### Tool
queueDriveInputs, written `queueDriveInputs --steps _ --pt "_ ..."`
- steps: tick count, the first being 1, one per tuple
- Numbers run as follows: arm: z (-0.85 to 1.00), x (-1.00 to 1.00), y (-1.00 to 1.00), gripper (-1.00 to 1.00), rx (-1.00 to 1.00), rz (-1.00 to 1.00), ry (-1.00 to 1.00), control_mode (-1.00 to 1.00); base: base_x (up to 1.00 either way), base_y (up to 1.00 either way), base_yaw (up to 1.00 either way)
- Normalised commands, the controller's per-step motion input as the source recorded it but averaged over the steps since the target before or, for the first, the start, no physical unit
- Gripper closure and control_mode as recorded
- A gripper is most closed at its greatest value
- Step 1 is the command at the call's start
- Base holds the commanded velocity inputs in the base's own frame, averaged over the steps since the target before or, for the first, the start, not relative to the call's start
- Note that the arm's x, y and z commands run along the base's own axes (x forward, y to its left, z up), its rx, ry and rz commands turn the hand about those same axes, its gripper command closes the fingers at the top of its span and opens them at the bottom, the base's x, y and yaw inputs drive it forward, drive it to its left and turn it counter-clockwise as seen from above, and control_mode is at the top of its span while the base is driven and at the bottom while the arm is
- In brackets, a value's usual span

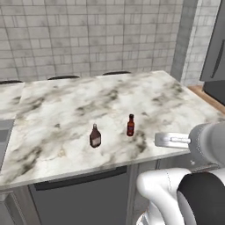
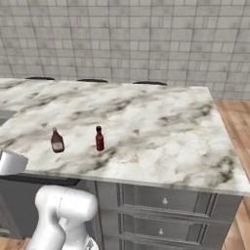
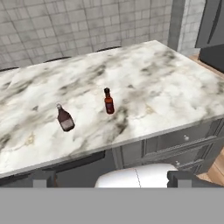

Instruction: Place the condiment bottle and ketchup from the counter to the top shelf of the fridge. If the existing items in the fridge are on the top shelf, move them to other shelves.

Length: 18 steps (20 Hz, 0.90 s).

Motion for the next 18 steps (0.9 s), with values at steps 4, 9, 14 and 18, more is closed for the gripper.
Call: queueDriveInputs --steps 4,9,14,18 --pt "0.0 0.0 0.0 -1.0 0.0 0.0 0.0 1.0 0.5 0.0 -0.11" --pt "0.0 0.12 -0.17 -1.0 0.01 0.03 0.01 -1.0 0.16 -0.04 0.0" --pt "0.0 0.88 -0.86 -1.0 0.13 0.11 0.12 -1.0 0.0 0.0 0.0" --pt "-0.09 1.0 -0.93 -1.0 0.08 0.12 0.18 -1.0 0.0 0.0 0.0"
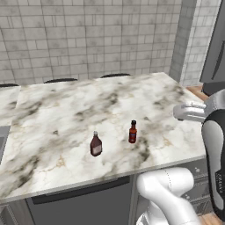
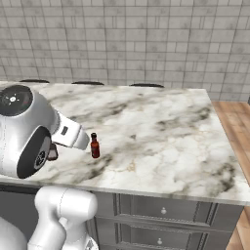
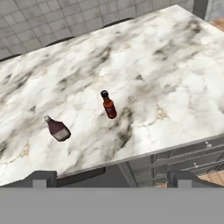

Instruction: Place the condiment bottle and ketchup from the counter to the top shelf of the fridge. If the existing items in the fridge are on the top shelf, move them to other shelves.

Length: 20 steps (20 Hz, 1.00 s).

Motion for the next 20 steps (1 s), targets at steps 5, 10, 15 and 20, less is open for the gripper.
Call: queueDriveInputs --steps 5,10,15,20 --pt "-0.32 0.98 -0.78 -1.0 0.01 0.18 0.08 -1.0 0.0 0.0 0.0" --pt "-0.91 0.96 0.11 -1.0 -0.07 0.05 0.03 -1.0 0.0 0.0 0.0" --pt "-0.98 1.0 0.23 -1.0 -0.02 0.0 0.09 -1.0 0.0 0.0 0.0" --pt "-0.82 0.94 0.02 -1.0 0.0 0.0 0.06 -1.0 0.0 0.0 0.0"
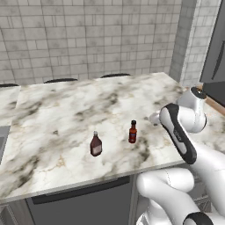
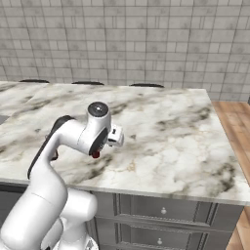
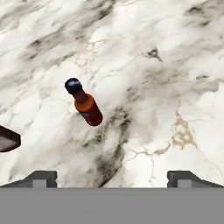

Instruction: Place the condiment bottle and ketchup from the counter to the top shelf of the fridge. If the existing items in the fridge are on the top shelf, move them to other shelves.

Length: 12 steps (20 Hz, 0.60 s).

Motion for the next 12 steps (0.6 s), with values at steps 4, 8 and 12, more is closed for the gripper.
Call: queueDriveInputs --steps 4,8,12 --pt "-0.43 0.45 0.27 -1.0 0.0 0.0 0.0 -1.0 0.0 0.0 0.0" --pt "0.0 -0.1 0.39 -1.0 0.0 0.0 0.0 -1.0 0.0 0.0 0.0" --pt "0.03 -0.52 0.24 -1.0 0.0 0.0 0.0 -1.0 0.0 0.0 0.0"
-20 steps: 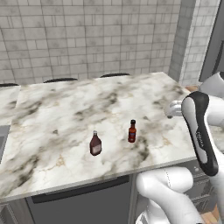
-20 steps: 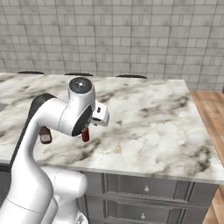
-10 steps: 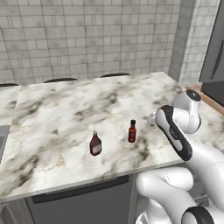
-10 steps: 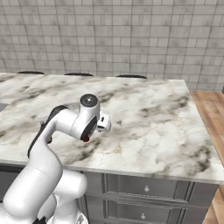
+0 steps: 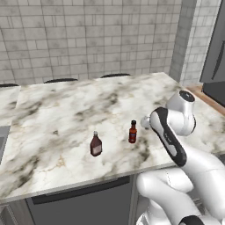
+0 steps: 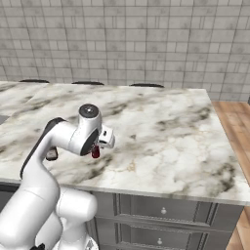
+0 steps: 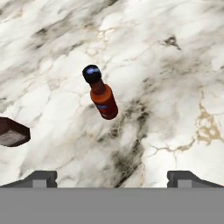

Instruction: Place the condiment bottle and ketchup from the counter to the top shelf of the fridge. If the existing items in the fridge are on the top shelf, move them to other shelves.

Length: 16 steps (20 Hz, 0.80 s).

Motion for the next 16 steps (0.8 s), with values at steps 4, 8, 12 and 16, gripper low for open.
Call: queueDriveInputs --steps 4,8,12,16 --pt "0.0 -0.44 0.23 -1.0 -0.01 0.0 0.0 -1.0 0.0 0.0 0.0" --pt "-0.27 0.24 0.56 -1.0 -0.04 0.0 -0.03 -1.0 0.0 0.0 0.0" --pt "-0.29 0.47 0.33 -1.0 -0.04 0.0 -0.06 -1.0 0.0 0.0 0.0" --pt "-0.09 0.44 0.01 -1.0 -0.03 0.0 0.0 -1.0 0.0 0.0 0.0"
